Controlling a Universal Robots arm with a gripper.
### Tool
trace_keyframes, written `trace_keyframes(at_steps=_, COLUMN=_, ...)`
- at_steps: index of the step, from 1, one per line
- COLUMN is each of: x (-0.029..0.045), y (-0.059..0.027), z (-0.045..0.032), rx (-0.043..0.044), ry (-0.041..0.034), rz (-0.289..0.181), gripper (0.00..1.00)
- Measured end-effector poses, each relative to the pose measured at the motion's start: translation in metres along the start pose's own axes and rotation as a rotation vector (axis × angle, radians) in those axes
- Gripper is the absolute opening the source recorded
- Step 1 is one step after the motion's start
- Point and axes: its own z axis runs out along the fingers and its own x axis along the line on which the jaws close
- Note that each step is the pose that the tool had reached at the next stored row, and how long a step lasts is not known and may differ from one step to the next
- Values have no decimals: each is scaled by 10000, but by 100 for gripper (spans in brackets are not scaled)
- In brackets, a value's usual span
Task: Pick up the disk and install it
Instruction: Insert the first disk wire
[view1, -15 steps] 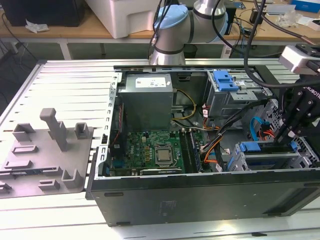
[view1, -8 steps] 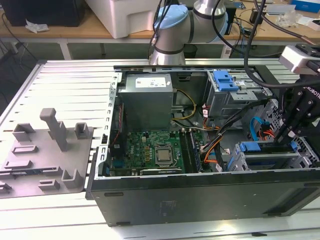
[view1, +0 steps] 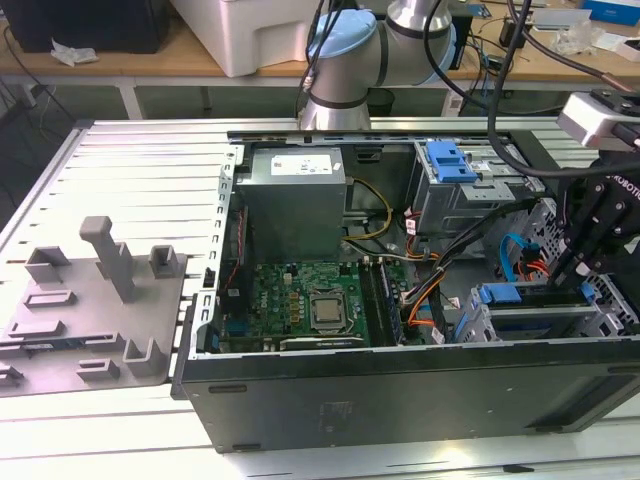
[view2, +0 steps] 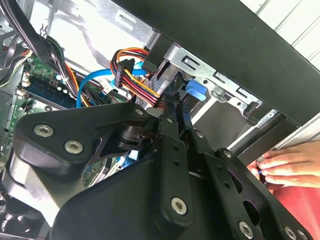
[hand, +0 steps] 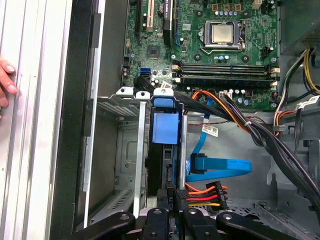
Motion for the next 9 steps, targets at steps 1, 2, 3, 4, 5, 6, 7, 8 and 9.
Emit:
trace_keyframes(at_steps=1, x=0, y=0, z=0, rx=0, ry=1, rz=0, gripper=17)
trace_keyframes(at_steps=2, x=0, y=0, z=0, rx=0, ry=1, rz=1, gripper=17)
trace_keyframes(at_steps=3, x=1, y=1, z=-5, rx=-1, ry=-4, rz=0, gripper=17)
trace_keyframes(at_steps=4, x=2, y=3, z=-19, rx=-2, ry=-1, rz=1, gripper=17)
trace_keyframes(at_steps=5, x=3, y=4, z=-28, rx=-1, ry=0, rz=1, gripper=17)
trace_keyframes(at_steps=6, x=3, y=4, z=-31, rx=-1, ry=-2, rz=1, gripper=17)
trace_keyframes(at_steps=7, x=3, y=4, z=-32, rx=0, ry=-4, rz=1, gripper=17)
trace_keyframes(at_steps=8, x=3, y=4, z=-33, rx=-1, ry=-2, rz=1, gripper=17)
trace_keyframes(at_steps=9, x=3, y=4, z=-34, rx=0, ry=0, rz=0, gripper=17)
